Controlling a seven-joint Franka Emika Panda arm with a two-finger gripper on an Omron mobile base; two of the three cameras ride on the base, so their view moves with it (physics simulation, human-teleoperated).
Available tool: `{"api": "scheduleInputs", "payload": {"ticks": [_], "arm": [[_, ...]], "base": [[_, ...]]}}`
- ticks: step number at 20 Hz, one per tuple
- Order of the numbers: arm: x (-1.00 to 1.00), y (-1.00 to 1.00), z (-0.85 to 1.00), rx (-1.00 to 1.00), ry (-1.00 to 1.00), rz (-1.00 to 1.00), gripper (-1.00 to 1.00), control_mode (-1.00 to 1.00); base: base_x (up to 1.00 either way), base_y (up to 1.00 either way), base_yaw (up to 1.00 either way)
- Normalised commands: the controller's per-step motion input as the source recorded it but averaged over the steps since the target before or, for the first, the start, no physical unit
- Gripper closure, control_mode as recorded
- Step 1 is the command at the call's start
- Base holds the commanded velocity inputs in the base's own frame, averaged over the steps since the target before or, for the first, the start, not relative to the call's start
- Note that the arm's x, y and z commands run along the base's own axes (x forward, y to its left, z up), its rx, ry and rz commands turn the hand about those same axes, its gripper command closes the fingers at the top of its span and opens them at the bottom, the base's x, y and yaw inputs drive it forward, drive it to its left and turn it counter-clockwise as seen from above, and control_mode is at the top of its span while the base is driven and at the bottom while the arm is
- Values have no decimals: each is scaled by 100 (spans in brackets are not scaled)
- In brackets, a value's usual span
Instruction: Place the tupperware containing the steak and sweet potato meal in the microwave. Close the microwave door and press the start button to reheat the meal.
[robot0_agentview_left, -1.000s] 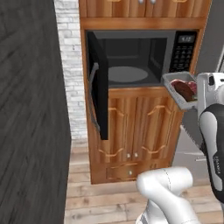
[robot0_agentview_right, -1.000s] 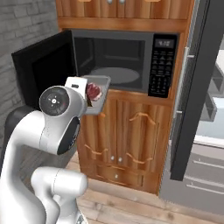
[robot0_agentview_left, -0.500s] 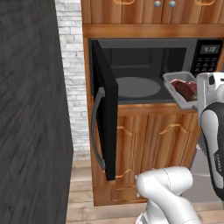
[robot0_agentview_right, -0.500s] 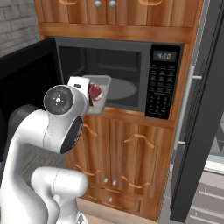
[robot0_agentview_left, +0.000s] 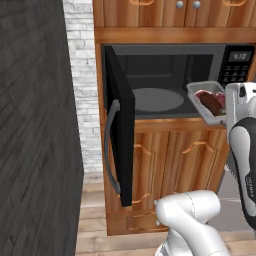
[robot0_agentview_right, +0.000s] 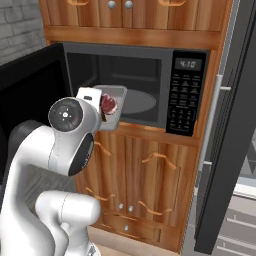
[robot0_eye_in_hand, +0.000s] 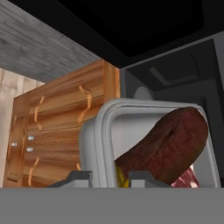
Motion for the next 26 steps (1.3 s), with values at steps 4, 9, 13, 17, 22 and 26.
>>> {"api": "scheduleInputs", "payload": {"ticks": [4,9,13,17,22,26], "arm": [[62,9,-10,0,7,0,100,-100],[100,19,-18,0,12,0,100,-100],[100,11,-36,4,6,0,100,-100],[100,6,-37,4,1,4,100,-100],[100,17,-31,2,7,5,100,-100],[100,17,-31,0,13,6,100,-100]], "base": [[5,0,0],[0,0,0],[0,0,0],[0,0,0],[0,0,0],[0,0,0]]}}
